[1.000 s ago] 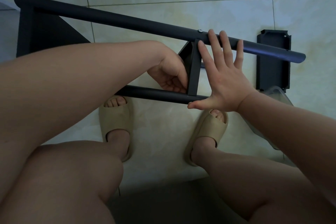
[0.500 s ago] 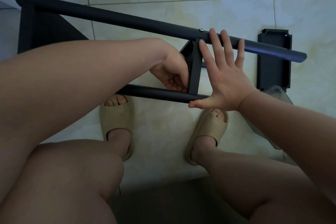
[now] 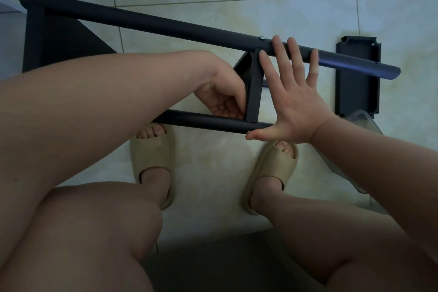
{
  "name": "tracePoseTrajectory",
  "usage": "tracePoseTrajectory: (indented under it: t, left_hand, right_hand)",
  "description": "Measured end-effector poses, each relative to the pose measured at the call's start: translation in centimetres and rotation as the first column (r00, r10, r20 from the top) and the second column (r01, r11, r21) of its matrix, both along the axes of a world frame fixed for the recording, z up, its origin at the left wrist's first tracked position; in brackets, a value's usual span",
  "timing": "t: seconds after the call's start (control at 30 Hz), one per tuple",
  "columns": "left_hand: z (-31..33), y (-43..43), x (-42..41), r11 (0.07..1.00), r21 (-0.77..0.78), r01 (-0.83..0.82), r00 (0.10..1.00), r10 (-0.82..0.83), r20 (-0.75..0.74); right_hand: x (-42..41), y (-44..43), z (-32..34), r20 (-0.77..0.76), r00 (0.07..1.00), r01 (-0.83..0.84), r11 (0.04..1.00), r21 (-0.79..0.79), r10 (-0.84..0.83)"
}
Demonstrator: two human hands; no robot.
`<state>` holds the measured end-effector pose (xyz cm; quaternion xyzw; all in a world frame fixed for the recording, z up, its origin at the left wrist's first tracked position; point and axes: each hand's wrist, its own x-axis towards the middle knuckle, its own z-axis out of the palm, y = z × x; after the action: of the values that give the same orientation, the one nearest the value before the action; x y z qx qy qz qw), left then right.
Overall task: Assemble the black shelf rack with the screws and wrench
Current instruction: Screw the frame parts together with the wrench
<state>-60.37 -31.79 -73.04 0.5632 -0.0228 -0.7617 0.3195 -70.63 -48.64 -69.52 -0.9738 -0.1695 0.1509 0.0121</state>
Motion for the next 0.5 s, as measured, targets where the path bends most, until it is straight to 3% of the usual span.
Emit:
tracePoseTrajectory:
  t: [0.5]
  left_hand:
    - [0.37, -0.02, -0.19, 0.998, -0.041, -0.057, 0.997, 0.059, 0.043]
  right_hand:
    - [0.02, 0.04, 0.05, 0.001, 1.0, -0.001, 1.0, 0.003, 0.001]
